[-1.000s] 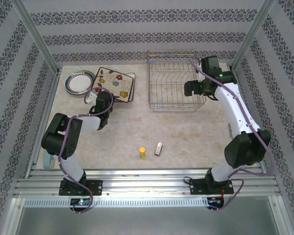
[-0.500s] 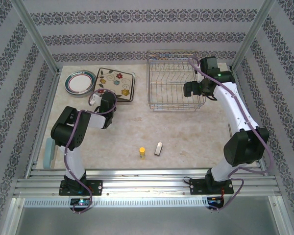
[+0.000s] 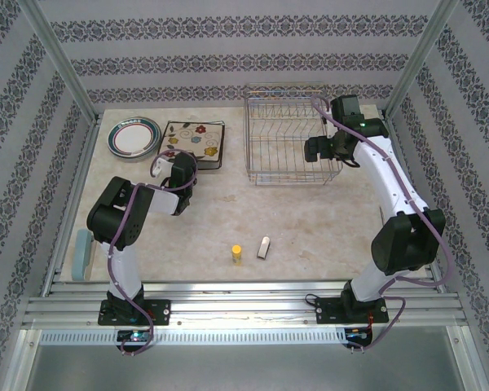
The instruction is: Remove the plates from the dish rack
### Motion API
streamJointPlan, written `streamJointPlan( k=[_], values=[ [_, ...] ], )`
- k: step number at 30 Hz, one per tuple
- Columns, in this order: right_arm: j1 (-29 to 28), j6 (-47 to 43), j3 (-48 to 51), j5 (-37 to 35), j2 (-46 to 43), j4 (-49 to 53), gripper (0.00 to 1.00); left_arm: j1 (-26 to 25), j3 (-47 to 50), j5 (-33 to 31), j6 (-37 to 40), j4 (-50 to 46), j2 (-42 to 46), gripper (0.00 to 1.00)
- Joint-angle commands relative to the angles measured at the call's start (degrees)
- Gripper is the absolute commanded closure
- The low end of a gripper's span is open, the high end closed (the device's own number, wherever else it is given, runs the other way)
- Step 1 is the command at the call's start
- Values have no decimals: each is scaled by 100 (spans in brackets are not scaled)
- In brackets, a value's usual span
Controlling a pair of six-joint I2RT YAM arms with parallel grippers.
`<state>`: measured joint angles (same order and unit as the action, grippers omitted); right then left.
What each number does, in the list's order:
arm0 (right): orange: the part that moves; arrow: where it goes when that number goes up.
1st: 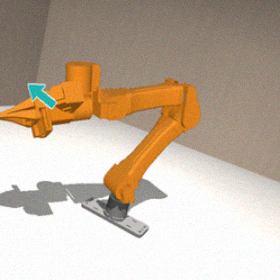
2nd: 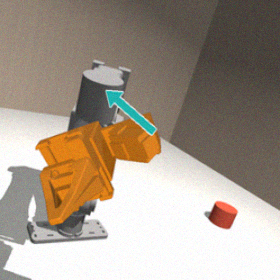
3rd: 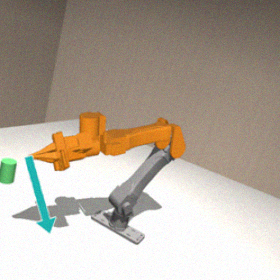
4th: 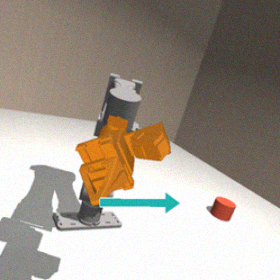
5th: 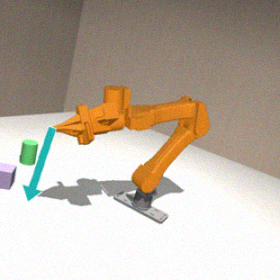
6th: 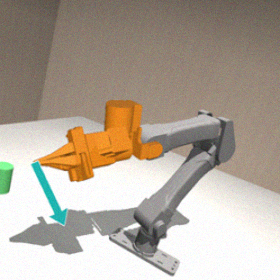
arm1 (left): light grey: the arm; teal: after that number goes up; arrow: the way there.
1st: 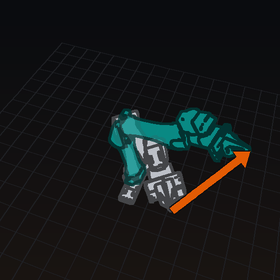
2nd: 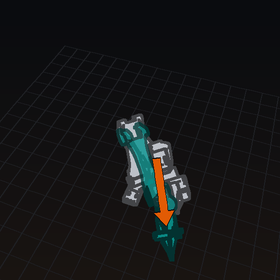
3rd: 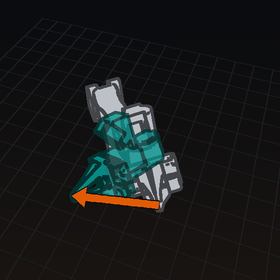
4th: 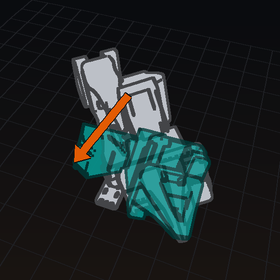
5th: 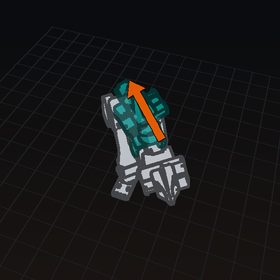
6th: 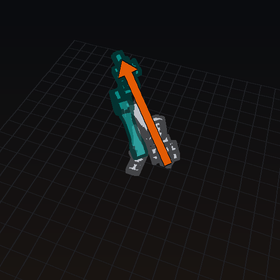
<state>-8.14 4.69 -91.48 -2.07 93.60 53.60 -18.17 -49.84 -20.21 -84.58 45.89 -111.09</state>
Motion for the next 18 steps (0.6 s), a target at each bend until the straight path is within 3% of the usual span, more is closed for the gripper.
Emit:
streamJointPlan(
  k=[1, 5, 10, 18],
  values=[
    [-56, -66, 70, 91, 53, -61, 2, -64, -25, -297, -21, 764, 237, 81],
    [-56, -64, 86, 101, 32, -70, 2, -79, -52, -204, -63, 541, 267, 80],
    [-47, -59, 144, 96, -51, -94, 2, -78, -96, -46, -43, 108, 368, 72],
    [-31, -20, 319, 147, -140, -205, 2, -64, -98, 211, 236, -821, 697, 45]
  ],
)
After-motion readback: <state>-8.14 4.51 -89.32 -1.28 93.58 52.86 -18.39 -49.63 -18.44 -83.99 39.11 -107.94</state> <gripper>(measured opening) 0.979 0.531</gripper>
